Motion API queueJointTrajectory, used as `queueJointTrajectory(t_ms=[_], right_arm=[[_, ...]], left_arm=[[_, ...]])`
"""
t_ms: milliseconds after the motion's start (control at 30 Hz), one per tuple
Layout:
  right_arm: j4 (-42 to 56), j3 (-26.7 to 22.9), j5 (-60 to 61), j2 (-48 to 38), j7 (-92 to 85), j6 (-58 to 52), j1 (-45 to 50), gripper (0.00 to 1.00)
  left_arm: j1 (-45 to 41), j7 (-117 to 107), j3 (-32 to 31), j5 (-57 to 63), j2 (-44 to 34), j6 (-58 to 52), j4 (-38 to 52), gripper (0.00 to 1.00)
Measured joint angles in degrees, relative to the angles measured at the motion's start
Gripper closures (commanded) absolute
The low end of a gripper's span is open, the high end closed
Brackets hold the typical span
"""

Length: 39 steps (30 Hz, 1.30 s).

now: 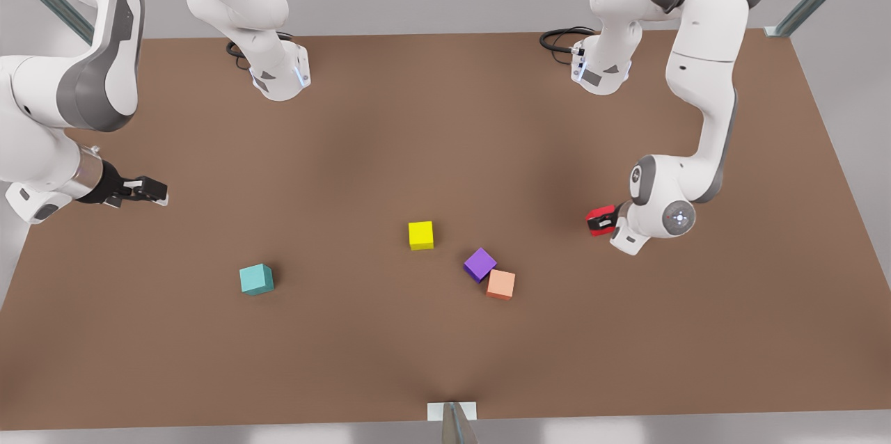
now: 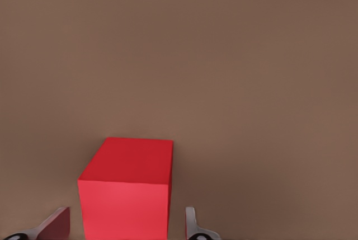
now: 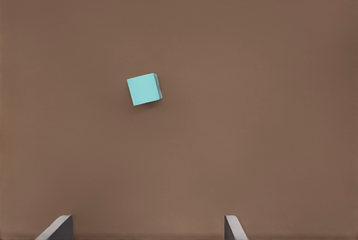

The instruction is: Pick up red wooden cube and pass to hand red wooden cube and place in blue wooden cube

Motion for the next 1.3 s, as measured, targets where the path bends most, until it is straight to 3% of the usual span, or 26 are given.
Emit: queueJointTrajectory(t_ms=[400,433,467,500,633,733,867,1000,1067,1167,1300], right_arm=[[-0.09,0.03,-0.01,0.26,-0.33,-0.1,0.01,0.0],[-0.09,0.03,-0.01,0.29,-0.35,-0.1,0.01,0.0],[-0.09,0.03,-0.01,0.32,-0.37,-0.11,0.01,0.0],[-0.09,0.03,-0.01,0.34,-0.39,-0.12,0.01,0.0],[-0.09,0.11,-0.01,0.4,-0.45,-0.13,0.03,0.0],[-0.09,0.11,-0.01,0.43,-0.48,-0.14,0.06,0.0],[-0.03,0.11,1.92,3.05,-1.34,-0.14,-0.02,0.0],[5.74,1.69,19.44,18.67,-7.3,-0.07,-1.43,0.0],[13.21,5.82,29.11,28.48,-11.57,0.01,-0.92,0.0],[17.82,11.55,38.07,35.22,-19.49,1.28,-0.54,0.0],[18.59,13.42,45.95,39.55,-34.03,4.61,-0.32,0.0]], left_arm=[[0.02,-2.72,0.0,0.26,3.9,5.66,-0.6,0.0],[0.02,-2.87,0.0,0.27,3.98,5.95,-0.6,0.05],[0.02,-3.02,0.0,0.29,4.07,6.2,-0.56,0.17],[0.02,-3.19,0.0,0.34,4.12,6.41,-0.56,0.2],[0.07,-3.89,-0.05,0.48,3.96,6.88,0.39,0.26],[-0.3,-4.37,-1.75,0.28,3.93,4.71,7.25,0.28],[-0.16,-4.84,-10.43,-6.45,7.52,-3.7,26.65,0.28],[-0.54,-5.18,-26.36,-11.59,21.12,-8.78,45.85,0.28],[-0.58,-5.24,-30.99,-17.85,24.95,-7.66,48.51,0.29],[-0.55,-4.08,-34.32,-30.14,29.6,-5.23,51.12,0.29],[-0.52,-0.32,-34.89,-41.86,33.09,-3.37,52.25,0.31]])
